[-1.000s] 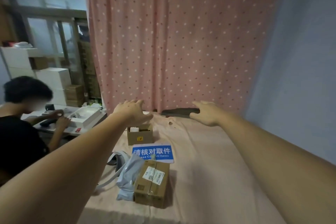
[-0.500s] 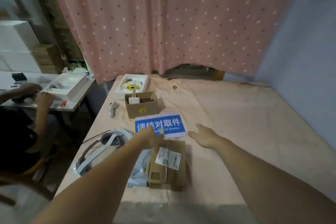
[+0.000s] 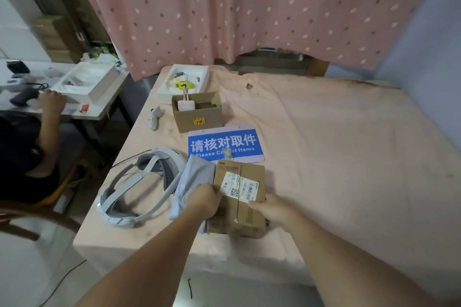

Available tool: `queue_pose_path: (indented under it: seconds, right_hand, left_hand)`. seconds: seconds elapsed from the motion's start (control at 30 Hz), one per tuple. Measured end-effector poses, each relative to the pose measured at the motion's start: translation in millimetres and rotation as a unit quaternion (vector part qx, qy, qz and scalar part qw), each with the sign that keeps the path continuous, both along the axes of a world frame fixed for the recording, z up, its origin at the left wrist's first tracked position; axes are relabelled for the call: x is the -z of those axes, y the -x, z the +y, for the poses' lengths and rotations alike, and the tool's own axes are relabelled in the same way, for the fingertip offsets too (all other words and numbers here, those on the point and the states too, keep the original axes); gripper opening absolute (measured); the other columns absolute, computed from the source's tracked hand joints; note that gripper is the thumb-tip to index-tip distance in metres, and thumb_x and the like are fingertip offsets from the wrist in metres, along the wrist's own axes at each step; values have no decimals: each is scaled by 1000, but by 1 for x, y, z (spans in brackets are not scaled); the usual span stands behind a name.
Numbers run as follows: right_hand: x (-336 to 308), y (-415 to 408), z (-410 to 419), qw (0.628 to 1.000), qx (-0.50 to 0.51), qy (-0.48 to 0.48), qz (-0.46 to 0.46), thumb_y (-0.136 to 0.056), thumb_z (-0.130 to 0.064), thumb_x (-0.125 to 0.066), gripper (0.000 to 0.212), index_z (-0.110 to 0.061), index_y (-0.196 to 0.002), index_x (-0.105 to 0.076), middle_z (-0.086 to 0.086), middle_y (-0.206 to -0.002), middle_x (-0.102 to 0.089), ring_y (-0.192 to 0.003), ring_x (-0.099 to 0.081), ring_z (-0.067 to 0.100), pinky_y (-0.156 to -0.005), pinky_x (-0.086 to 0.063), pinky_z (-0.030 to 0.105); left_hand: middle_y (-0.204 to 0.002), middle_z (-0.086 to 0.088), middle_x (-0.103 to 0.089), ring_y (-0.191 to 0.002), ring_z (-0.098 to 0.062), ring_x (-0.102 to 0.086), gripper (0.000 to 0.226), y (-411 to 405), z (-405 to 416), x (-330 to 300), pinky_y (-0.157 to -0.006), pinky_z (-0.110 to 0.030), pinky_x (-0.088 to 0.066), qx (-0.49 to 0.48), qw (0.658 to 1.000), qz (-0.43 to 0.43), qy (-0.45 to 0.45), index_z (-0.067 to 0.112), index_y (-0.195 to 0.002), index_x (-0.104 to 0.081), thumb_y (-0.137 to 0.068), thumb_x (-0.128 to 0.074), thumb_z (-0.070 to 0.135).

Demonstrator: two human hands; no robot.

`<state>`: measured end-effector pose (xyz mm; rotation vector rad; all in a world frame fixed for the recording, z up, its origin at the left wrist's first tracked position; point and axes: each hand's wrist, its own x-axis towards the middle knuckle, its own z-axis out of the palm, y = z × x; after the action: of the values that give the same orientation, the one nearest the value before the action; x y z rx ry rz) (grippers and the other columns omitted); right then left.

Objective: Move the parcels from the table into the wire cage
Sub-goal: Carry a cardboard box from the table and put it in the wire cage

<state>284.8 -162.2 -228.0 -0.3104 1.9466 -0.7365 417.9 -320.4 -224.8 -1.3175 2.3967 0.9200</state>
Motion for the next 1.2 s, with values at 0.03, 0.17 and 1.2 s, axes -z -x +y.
queue_pose_path:
  seconds: [0.03,0.17,1.2]
  right_hand:
    - [-14,5,1,1000,8,8,7,-99,-37,-68,39,-25,-136,-64,-1,-128,-73,-115,-69,21,-100,-56,43]
    - [-92,42,9,992,80,97,15,-81,-63,-68,50,-36,-123,-72,-10,-107,-80,-106,-72,21,-94,-54,46]
    - [-375,-65,474,622,722,236,189,-81,-58,-75,51,-26,-120,-72,12,-123,-75,-111,-72,34,-93,-55,66]
  left_hand:
    - [-87,-1,-65,-82,-21,-59,36,4,-1,-14,-72,-34,-45,-13,1000,19,-3,16,-89,-61,-106,-49,46]
    - [-89,-4,-75,-85,-21,-68,36,33,-4,-98,-73,-33,-52,-78,984,160,-23,13,-95,-74,-99,-62,46]
    - [-116,-7,-78,-109,-29,-74,40,183,443,-376,-84,-43,-59,400,714,189,-542,29,-129,-68,-88,-67,31]
